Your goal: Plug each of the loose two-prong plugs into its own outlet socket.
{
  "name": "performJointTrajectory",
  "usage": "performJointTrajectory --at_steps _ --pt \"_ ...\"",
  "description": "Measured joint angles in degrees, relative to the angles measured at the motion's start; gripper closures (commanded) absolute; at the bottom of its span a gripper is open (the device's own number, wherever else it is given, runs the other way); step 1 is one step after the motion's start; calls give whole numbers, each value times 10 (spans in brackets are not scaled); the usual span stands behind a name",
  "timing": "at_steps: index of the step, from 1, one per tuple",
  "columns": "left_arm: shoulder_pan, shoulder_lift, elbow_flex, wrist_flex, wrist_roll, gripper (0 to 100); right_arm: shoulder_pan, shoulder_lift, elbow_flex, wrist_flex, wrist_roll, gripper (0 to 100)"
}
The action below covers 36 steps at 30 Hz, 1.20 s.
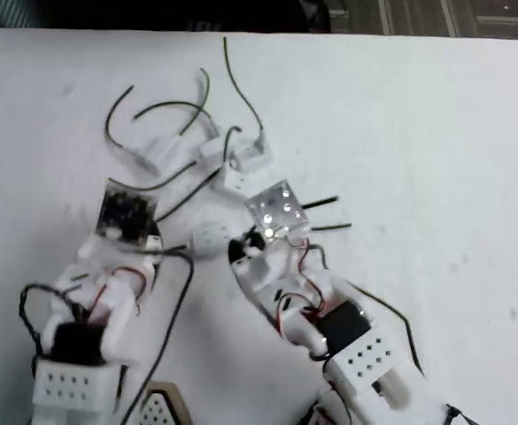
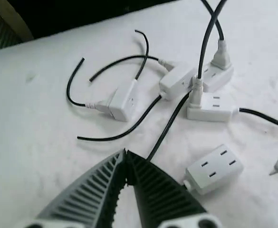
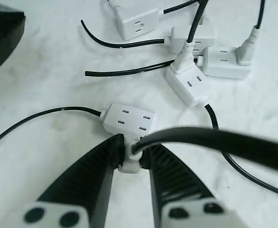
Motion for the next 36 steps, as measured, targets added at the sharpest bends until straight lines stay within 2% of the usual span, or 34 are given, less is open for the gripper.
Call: performJointTrajectory --at_steps 5,13,21,32,36 --pt "-6 164 -61 -21 -5 977 0 0 0 0 0 981" --pt "-36 519 -234 -40 -40 977 0 0 0 0 0 981" --pt "-36 804 -422 56 -44 977 0 0 0 0 0 981" --pt "-28 834 -419 115 -43 977 0 0 0 0 0 981" --pt "-23 834 -413 130 -9 977 0 0 0 0 0 981"
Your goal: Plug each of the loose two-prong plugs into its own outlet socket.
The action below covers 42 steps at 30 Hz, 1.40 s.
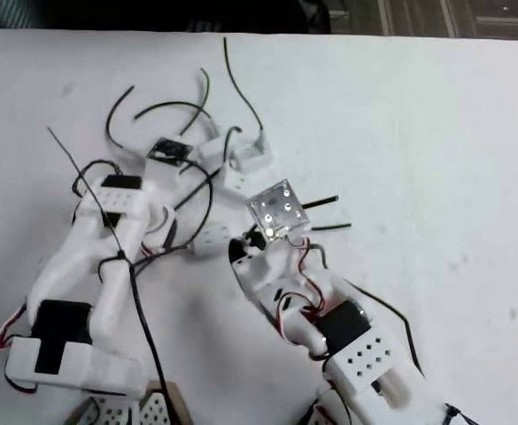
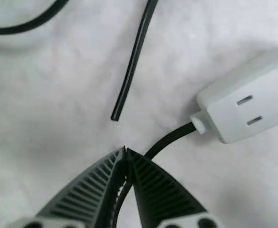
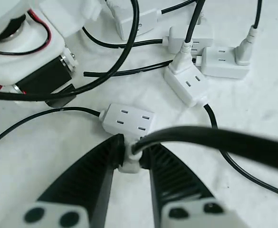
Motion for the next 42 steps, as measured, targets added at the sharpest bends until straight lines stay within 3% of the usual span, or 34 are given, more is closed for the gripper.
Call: performJointTrajectory --at_steps 4,12,18,23,29,35,42 --pt "5 0 10 9 13 977 0 0 0 0 0 981" --pt "98 0 32 62 17 977 0 0 0 0 0 981" --pt "105 0 32 62 17 977 0 0 0 0 0 981" --pt "58 -26 32 98 6 977 0 0 0 0 25 981" --pt "-13 -212 69 127 -13 977 0 0 0 -6 55 981" --pt "-100 -404 181 61 -50 977 -1 43 0 -69 59 981" --pt "-187 -452 301 -38 -120 977 -11 227 -52 -152 88 981"
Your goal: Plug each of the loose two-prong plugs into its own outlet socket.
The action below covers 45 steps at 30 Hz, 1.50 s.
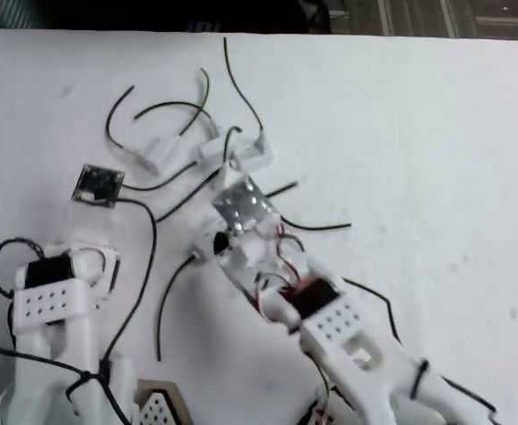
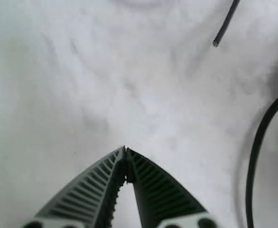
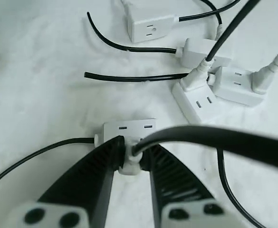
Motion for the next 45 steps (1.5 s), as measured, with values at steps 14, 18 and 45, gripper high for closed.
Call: performJointTrajectory --at_steps 14,18,45 --pt "-17 -4 36 -41 -14 977 21 221 -140 -18 134 981" --pt "-17 -4 36 -41 -14 977 21 221 -140 -37 139 981" --pt "-17 -4 40 -41 -14 977 21 289 -168 -27 90 981"
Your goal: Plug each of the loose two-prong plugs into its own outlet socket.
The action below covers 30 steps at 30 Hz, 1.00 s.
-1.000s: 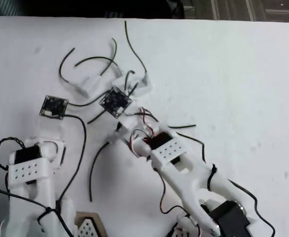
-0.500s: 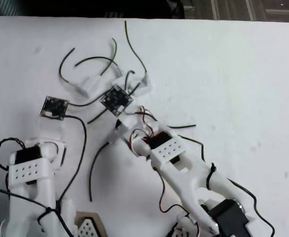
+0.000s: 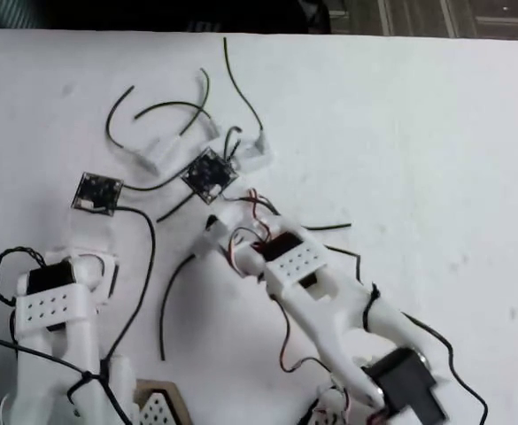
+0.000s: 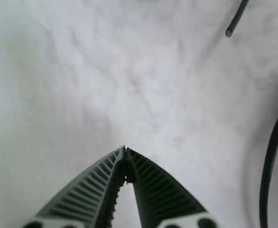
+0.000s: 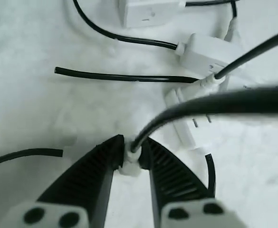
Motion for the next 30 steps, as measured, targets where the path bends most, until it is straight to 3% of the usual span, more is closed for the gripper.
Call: performJointTrajectory --at_steps 11,24,30 --pt "0 0 0 0 0 977 3 37 -25 4 0 981" --pt "0 0 0 0 0 977 12 36 -33 96 -2 981" --pt "0 0 1 0 0 977 15 109 -77 111 -2 981"
